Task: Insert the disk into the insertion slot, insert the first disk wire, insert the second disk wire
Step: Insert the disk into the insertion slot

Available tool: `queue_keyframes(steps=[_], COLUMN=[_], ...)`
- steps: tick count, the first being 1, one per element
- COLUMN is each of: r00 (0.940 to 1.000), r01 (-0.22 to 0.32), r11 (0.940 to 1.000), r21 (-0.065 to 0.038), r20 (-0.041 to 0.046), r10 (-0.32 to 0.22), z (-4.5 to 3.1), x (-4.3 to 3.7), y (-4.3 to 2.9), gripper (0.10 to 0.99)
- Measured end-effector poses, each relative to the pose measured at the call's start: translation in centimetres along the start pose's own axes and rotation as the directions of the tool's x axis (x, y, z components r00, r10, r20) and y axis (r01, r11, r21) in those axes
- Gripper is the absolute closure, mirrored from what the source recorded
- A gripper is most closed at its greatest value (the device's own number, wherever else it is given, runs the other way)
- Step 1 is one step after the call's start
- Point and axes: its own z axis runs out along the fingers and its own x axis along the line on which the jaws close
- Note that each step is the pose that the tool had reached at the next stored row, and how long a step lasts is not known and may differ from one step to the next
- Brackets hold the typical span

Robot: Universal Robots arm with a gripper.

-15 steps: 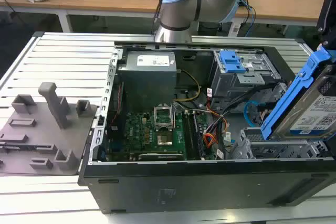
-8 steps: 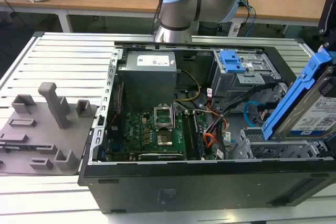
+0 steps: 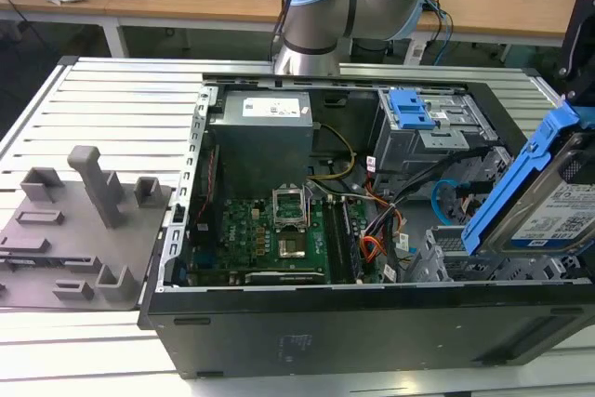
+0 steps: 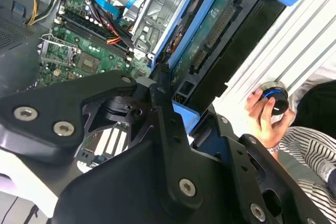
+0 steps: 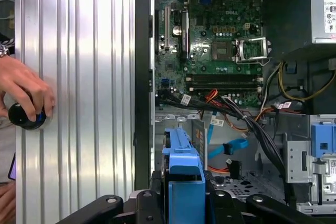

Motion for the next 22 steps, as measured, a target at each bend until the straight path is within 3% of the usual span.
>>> queue_keyframes(steps=[11,17,22], r00=[1.0,1.0,1.0], r01=[0.0,0.0,0.0], r11=[1.0,1.0,1.0], r21=[0.0,0.0,0.0], r20=[0.0001,0.0001,-0.0001], r10=[0.0,0.0,0.0], z=[1.89,2.19,2.25], x=[-0.01,-0.1,-1.12], y=[-0.08,-0.09,-0.07], gripper=[0.722,0.722,0.722])
